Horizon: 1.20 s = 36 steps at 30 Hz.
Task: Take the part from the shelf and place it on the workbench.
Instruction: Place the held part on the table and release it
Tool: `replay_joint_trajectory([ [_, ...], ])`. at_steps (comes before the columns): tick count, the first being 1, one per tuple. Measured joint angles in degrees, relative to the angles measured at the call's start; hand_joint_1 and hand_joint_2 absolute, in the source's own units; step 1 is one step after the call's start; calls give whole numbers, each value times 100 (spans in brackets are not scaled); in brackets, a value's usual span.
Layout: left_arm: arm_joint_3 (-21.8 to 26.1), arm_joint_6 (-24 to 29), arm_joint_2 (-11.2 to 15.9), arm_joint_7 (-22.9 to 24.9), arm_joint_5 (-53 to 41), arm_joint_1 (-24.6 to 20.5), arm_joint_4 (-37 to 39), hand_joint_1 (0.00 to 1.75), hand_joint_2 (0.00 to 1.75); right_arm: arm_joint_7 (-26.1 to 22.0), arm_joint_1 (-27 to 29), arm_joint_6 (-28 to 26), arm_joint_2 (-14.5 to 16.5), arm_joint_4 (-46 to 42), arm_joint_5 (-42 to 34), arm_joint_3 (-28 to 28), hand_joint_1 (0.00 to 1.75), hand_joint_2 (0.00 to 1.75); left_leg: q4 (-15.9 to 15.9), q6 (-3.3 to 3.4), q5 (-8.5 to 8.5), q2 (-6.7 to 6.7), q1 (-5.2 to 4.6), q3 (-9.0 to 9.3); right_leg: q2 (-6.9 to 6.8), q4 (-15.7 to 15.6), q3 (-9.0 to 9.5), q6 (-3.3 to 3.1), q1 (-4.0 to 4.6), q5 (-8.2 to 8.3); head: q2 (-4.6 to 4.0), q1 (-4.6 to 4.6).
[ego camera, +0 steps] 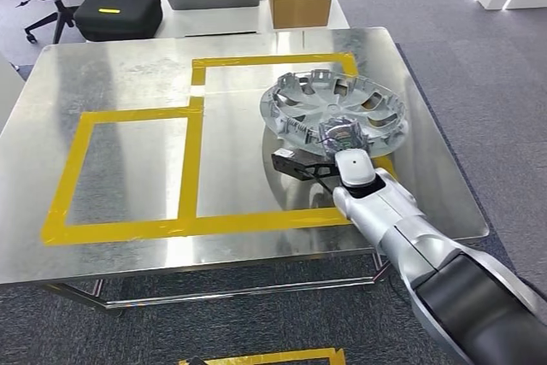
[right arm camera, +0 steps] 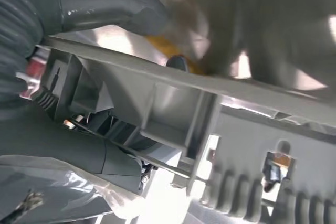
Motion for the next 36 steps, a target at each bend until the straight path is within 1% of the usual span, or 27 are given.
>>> replay_joint_trajectory([
  [2, 1, -22, 7, -63, 26, 5, 0, 0, 175, -252, 38, -79, 2, -3, -20, -51, 175, 175, -2, 0, 0, 0, 1, 0, -2, 1, 0, -1, 0, -1, 0, 1],
  [6, 8, -65, 40, -286, 116, 43, 0, 0, 175, -958, 150, -264, 67, -70, -83, -136, 175, 175, -4, -1, 0, 7, 1, 1, 12, 4, -2, -2, 0, -1, 0, 1],
  [12, 26, -38, 57, -361, 203, 74, 0, 0, 175, -1480, 339, -403, 229, -355, -74, -156, 175, 175, -5, -1, -1, 9, 2, 1, 12, 4, -3, -3, 0, -2, 0, 1],
  [14, 33, -32, 58, -362, 221, 75, 0, 0, 175, -1594, 434, -383, 310, -543, -63, -150, 175, 175, -6, -1, -1, 10, 2, 2, 14, 5, -4, -3, 0, -2, 0, 1],
  [17, 41, -29, 57, -362, 229, 77, 0, 0, 175, -1645, 567, -298, 414, -823, -56, -138, 175, 175, -6, -1, -1, 7, 2, 1, 4, 5, -4, -6, 0, -4, 0, 1],
  [22, 46, -35, 57, -362, 222, 80, -1, 0, 175, -1669, 686, -171, 460, -1120, -56, -120, 175, 175, -6, -1, 0, 7, 1, 0, 3, 4, -3, -6, 0, -4, 0, 2],
  [26, 46, -57, 57, -361, 186, 80, -1, 0, 175, -1500, 726, -14, 471, -1196, 14, -82, 0, 0, -6, -1, 0, 7, 0, 0, 2, 4, -3, -6, -1, -4, 0, 2],
  [29, 46, -93, 59, -359, 149, 80, 0, 0, 175, -1399, 737, 54, 472, -1191, 19, -67, 0, 0, -6, -1, -1, 7, 0, 0, 3, 4, -3, -6, -1, -4, 0, 1],
  [34, 46, -104, 60, -357, 138, 81, -1, 0, 175, -1384, 736, 60, 472, -1188, 19, -63, 0, 0, -6, -1, -1, 7, 0, 0, 3, 4, -3, -6, -1, -4, 0, 1],
  [36, 48, -129, 60, -358, 151, 83, -1, 0, 87, -1335, 727, 172, 468, -1163, 12, -61, 0, 0, -6, -1, -1, 7, 0, 0, 3, 4, -4, -6, -1, -4, 0, 1],
])
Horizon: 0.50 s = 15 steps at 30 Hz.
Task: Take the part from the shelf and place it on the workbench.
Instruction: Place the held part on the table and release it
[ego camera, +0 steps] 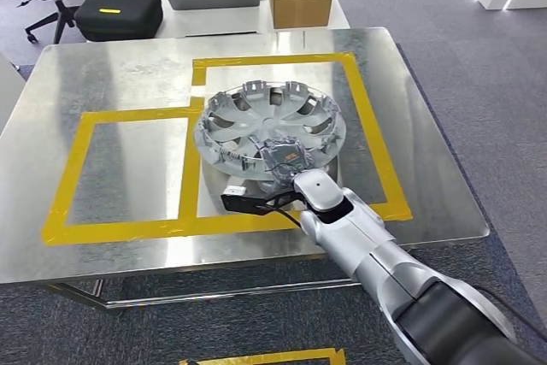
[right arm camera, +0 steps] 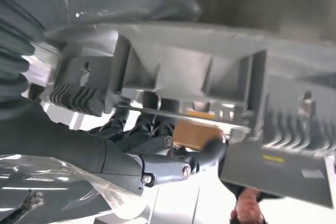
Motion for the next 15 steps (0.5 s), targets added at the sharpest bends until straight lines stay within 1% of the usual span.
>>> replay_joint_trajectory([
  [2, 7, -31, 2, 7, 22, 5, 1, 0, 0, 40, -34, 235, -19, 44, -48, -4, 0, 0, 0, 0, 0, 0, 0, 0, 1, 0, -1, 0, 0, 0, 0, 0],
  [4, 14, -35, 4, 38, 33, 9, 1, 0, 0, -48, -100, 538, -48, 75, -176, -22, 0, 0, 0, 0, 0, 1, 0, 0, 2, 0, -1, 0, 0, 0, 0, 1],
  [9, 56, 19, 3, 108, 103, 27, 1, 0, 0, -474, -355, 1483, -196, 21, -607, -25, 0, 0, 1, 0, 0, 1, 0, 0, 1, 0, -1, 0, 0, 0, 0, 1],
  [12, 127, 24, 2, 119, 144, 37, 0, 0, 0, -755, -529, 2140, -385, -178, -930, 70, 0, 0, 1, 0, 0, 0, -1, -1, 0, 0, -1, 0, -1, 1, 0, 1],
  [15, 175, 10, 2, 117, 179, 51, 1, 0, 0, -976, -763, 2749, -662, -473, -1422, 294, 0, 0, 2, 0, 0, 0, -2, -1, 1, 0, -1, 1, -1, 1, 0, 2],
])
